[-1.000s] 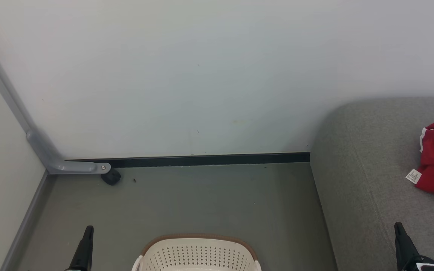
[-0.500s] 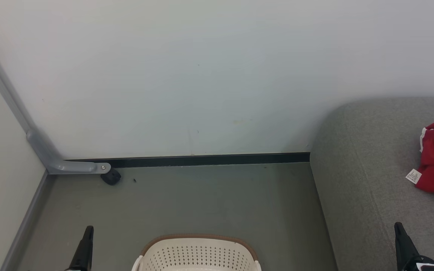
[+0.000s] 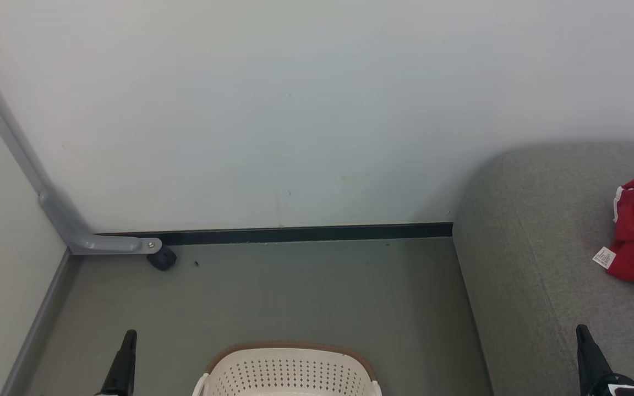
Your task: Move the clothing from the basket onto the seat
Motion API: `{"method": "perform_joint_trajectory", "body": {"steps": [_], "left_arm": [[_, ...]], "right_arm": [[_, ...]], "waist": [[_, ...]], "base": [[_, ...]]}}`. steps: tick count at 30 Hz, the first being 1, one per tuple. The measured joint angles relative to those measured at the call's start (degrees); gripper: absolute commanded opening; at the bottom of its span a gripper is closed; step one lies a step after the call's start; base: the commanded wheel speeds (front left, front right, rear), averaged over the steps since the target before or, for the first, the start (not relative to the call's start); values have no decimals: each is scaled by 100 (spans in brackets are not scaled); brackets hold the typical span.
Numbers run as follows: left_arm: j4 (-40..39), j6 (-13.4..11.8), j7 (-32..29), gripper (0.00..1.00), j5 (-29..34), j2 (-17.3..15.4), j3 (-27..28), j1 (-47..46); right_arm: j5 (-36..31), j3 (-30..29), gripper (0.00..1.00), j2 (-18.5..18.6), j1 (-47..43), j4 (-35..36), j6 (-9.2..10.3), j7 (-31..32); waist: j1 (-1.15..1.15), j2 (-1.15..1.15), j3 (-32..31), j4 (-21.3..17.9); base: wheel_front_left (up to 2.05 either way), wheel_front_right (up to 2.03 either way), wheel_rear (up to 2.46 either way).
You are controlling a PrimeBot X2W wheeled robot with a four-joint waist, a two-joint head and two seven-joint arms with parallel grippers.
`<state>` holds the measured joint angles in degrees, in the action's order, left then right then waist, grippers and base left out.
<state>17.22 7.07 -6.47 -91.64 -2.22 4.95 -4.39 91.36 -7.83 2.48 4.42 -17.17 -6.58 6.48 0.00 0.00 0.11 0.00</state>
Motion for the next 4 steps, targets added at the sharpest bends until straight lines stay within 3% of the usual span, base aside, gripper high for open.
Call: {"method": "perform_joint_trajectory", "body": {"steps": [4], "left_arm": [[-1,0,-1,0,0,0,0,0]], "right_arm": [[0,0,0,0,0,0,0,0]], "waist": [[0,0,0,0]], "base": [[0,0,0]]}}
